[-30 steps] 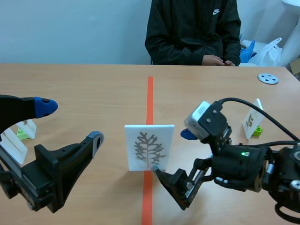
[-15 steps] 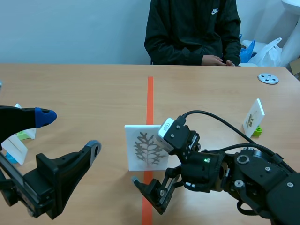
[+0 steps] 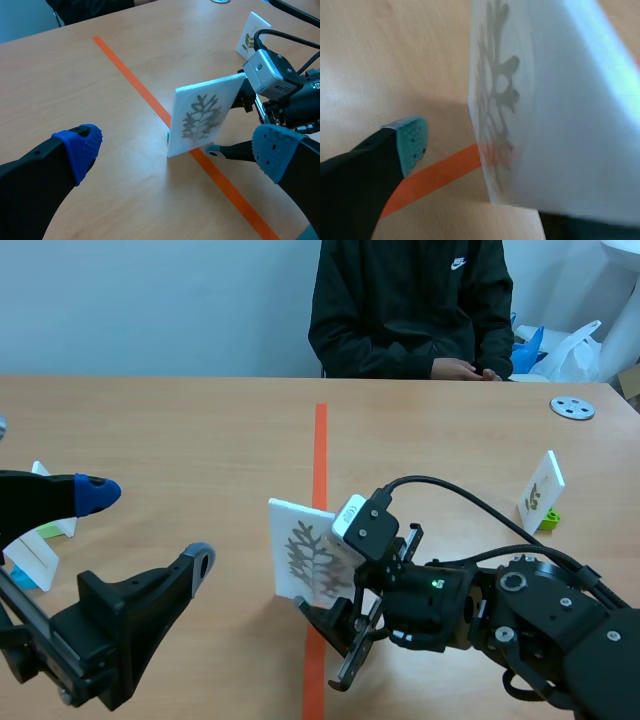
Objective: Sort the leaf by its shape. The table is split by an orange tape line. A compound leaf with several leaflets goes to the left side, a simple leaf with one blade goes to the right side. Return to the home posture when a red brick is placed on the table.
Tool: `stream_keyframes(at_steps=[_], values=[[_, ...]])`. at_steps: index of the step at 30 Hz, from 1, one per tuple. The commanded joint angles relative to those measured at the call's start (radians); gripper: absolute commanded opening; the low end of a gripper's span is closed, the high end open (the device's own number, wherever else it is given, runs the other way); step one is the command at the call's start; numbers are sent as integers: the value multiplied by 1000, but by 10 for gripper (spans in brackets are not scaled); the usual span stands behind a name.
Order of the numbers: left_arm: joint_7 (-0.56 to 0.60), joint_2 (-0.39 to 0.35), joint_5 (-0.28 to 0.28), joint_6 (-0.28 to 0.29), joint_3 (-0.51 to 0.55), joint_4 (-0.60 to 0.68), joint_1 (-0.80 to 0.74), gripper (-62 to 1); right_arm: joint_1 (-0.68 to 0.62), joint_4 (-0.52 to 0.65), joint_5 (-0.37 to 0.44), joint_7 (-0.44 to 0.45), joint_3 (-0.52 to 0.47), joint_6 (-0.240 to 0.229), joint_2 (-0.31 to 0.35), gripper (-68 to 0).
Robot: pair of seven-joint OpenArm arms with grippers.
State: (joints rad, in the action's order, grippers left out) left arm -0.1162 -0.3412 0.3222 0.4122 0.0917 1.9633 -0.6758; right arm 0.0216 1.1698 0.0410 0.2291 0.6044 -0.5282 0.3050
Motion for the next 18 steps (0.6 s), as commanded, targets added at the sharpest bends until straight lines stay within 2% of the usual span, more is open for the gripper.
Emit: stream_keyframes(at_steps=[1,7,12,16,18], values=[[15,-6,10,1,-2,12,-3,14,11,28,11,22,-7,5,6,-411],[15,-6,10,1,-2,12,-3,14,11,28,11,25,-7,5,6,-527],[15,-6,10,1,-2,12,-3,14,11,28,11,25,-7,5,6,-582],[15,-6,10,1,-2,12,-3,14,11,28,11,25,-7,5,6,-653],[15,-6,10,1,-2,12,-3,14,11,28,11,30,-9,5,6,-662]])
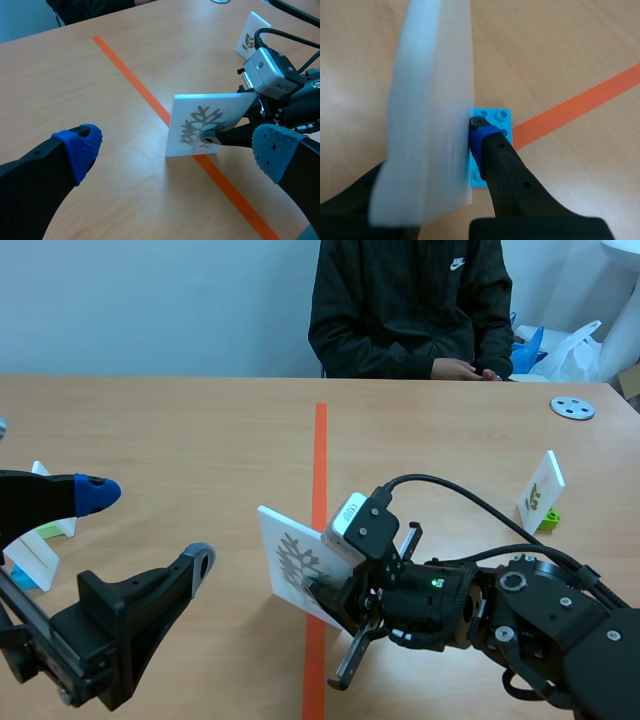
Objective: Sort the leaf by its shape. The table is split by an orange tape line. A compound leaf with several leaflets goes to the left side, a simple leaf with one blade goes to the right side. Return to the home posture when a red brick is placed on the table.
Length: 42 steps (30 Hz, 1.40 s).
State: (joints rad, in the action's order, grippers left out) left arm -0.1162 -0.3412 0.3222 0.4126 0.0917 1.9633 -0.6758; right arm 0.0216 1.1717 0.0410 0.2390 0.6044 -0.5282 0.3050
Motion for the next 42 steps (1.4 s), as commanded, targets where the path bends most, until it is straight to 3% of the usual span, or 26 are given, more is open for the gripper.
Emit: stream_keyframes(at_steps=[1,8,13,30,42], values=[[15,-6,10,0,-2,12,-3,14,11,26,11,27,-9,5,6,-662],[15,-6,10,0,-2,12,-3,14,9,45,12,42,-18,4,6,-662],[15,-6,10,0,-2,12,-3,14,-11,82,50,40,-81,4,6,-662],[19,-6,10,0,-2,12,-2,14,-155,144,271,9,-488,3,5,-662],[21,-6,10,0,-2,12,-2,14,-232,147,357,-113,-716,4,0,-662]])
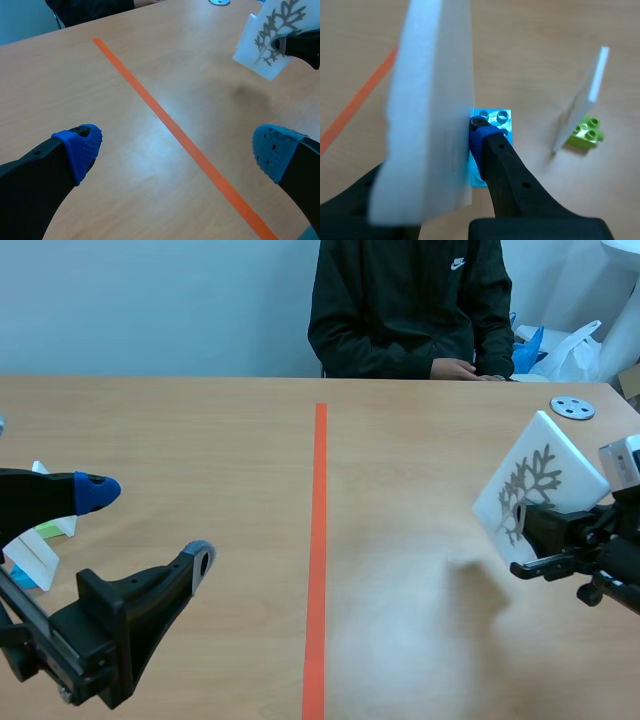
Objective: Sort the leaf by its shape. The table is split by an orange tape line. A compound leaf with several leaflets goes to the left side, a simple leaf with one blade goes to the right side. Return to the home posture when a red brick is placed on the table.
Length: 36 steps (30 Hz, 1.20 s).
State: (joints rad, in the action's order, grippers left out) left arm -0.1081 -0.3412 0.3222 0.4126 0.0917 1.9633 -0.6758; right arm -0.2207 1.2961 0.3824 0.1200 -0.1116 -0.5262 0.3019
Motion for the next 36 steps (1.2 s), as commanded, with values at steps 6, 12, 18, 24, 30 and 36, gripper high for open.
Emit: stream_keyframes(at_steps=[6,12,18,24,30,36], values=[[13,-6,10,0,-2,12,-3,14,-1,23,15,-55,-32,7,3,-662],[13,-6,10,0,-2,12,-3,14,-1,23,14,-127,-59,95,3,-662],[14,-6,10,0,-2,12,-3,14,2,19,14,-133,-59,191,2,-662],[14,-6,10,0,-2,12,-2,14,5,18,-39,-129,-58,206,-14,-662],[22,-6,10,0,-2,12,-2,14,36,-10,-73,-110,-58,231,-14,-662],[30,-6,10,0,-2,12,-2,14,69,-71,-77,-101,-58,230,-14,-662]])
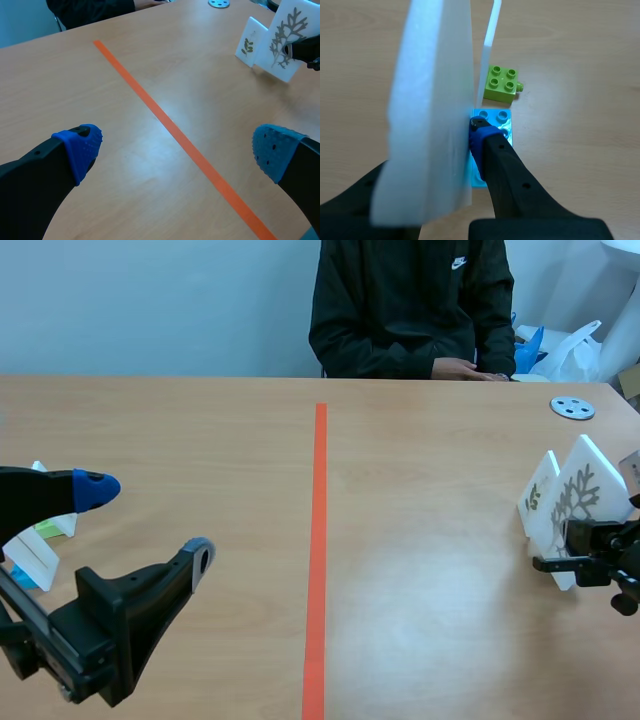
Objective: Sort the leaf by its shape. The table is split by an orange tape line. A compound leaf with several leaflets goes to the left side, a simple leaf with one blade goes to the right side. Return to the home posture when a red brick is placed on the table.
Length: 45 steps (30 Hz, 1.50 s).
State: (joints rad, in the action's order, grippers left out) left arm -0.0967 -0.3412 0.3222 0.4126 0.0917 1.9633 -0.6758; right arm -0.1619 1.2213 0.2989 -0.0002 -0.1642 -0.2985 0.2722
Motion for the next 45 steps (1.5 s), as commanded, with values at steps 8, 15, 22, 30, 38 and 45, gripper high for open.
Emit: stream_keyframes(at_steps=[8,15,22,30,38,45], values=[[25,-6,10,0,-2,12,6,14,14,-34,-7,41,-5,3,15,-661],[25,-6,10,0,-2,12,14,14,12,-34,-7,44,-5,2,16,-604],[25,-6,10,0,-2,12,14,14,12,-34,-6,44,-5,-1,16,-495],[25,-6,10,0,-2,12,14,14,11,-8,1,55,-6,-14,16,-328],[25,-6,10,0,-2,12,14,14,-26,68,96,50,-48,-106,21,-216],[25,-6,11,0,-2,12,14,14,-124,216,159,30,-132,-137,21,-200]])
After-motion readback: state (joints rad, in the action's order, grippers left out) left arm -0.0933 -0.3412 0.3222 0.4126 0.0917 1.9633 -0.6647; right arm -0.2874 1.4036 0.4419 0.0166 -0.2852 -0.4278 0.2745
